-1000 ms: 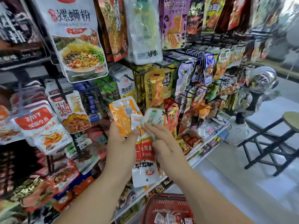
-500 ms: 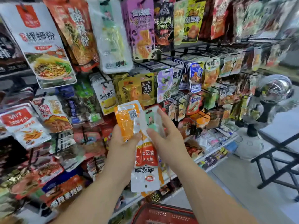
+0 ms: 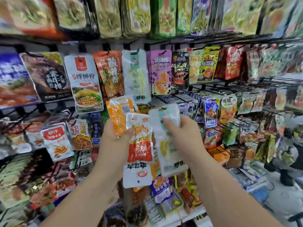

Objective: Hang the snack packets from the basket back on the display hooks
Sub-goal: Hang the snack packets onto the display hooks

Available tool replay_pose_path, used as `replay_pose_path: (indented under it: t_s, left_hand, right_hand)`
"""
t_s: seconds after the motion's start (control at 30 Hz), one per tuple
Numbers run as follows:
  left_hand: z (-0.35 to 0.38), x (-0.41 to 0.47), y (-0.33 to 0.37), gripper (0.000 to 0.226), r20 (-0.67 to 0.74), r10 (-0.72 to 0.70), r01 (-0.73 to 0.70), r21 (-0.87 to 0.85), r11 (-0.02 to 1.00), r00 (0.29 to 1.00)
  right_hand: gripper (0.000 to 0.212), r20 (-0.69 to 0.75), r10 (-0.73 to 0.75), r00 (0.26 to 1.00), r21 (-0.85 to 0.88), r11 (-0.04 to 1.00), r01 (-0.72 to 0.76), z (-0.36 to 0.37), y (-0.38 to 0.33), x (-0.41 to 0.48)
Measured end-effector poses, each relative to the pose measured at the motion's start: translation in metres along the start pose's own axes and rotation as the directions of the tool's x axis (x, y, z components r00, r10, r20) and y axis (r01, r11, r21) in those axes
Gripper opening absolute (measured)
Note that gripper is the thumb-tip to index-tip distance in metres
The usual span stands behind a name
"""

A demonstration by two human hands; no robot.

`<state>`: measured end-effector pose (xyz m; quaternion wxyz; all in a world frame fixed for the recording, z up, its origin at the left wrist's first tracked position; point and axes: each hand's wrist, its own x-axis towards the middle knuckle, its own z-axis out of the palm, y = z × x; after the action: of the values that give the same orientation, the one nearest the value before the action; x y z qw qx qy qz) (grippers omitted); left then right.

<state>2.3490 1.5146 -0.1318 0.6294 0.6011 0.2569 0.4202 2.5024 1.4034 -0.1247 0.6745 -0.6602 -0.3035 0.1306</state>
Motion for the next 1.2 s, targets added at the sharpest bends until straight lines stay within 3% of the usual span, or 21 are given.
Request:
replay_pose_path:
  t_s: [0.03,0.2,0.23,0.33,0.43,0.73,0.83,1.07,1.2]
  left_hand:
    - [-0.003,0.007,0.007,0.059,0.001,0.028,-0.028,0.005,1.0,1.0]
    - [-0.014,0.041,0.036,0.039,-0.011,0.15,-0.15,-0.056,0.987,0.989]
    - [-0.017,0.048,0.042,0.042,-0.018,0.168,-0.168,-0.045,0.985,0.986]
    - [-0.027,0.067,0.057,0.062,-0.021,0.187,-0.188,-0.038,0.981,0.982]
    - [-0.038,0.084,0.063,0.073,-0.022,0.201,-0.202,-0.062,0.977,0.979]
    - [-0.06,0.115,0.059,0.074,-0.033,0.215,-0.216,-0.037,0.976,0.976]
    - [-0.062,0.119,0.058,0.067,-0.039,0.222,-0.223,-0.03,0.974,0.974]
    - [-0.064,0.118,0.062,0.042,-0.047,0.234,-0.237,-0.073,0.969,0.971]
    - [-0.065,0.116,0.062,0.043,-0.031,0.25,-0.251,-0.079,0.965,0.968]
  right_hand:
    - [0.021,-0.002,-0.025,1.0,0.009,1.0,0.025,0.004,-0.008,0.007]
    - [0.076,-0.021,-0.136,0.991,0.011,0.991,0.136,0.032,-0.052,0.049]
    - [0.074,-0.021,-0.142,0.99,0.042,0.989,0.143,0.038,-0.061,0.06]
    - [0.042,-0.043,-0.161,0.986,0.087,0.983,0.164,0.055,-0.089,0.086]
    - [0.048,-0.085,-0.17,0.982,0.101,0.979,0.178,0.074,-0.107,0.113]
    - [0.043,-0.215,-0.138,0.967,0.055,0.987,0.153,0.106,-0.112,0.152]
    - [0.035,-0.216,-0.12,0.969,0.062,0.989,0.136,0.113,-0.109,0.155]
    - [0.053,-0.28,-0.194,0.94,0.027,0.977,0.21,0.118,-0.107,0.164]
    - [0.058,-0.301,-0.215,0.929,0.003,0.974,0.227,0.122,-0.106,0.167]
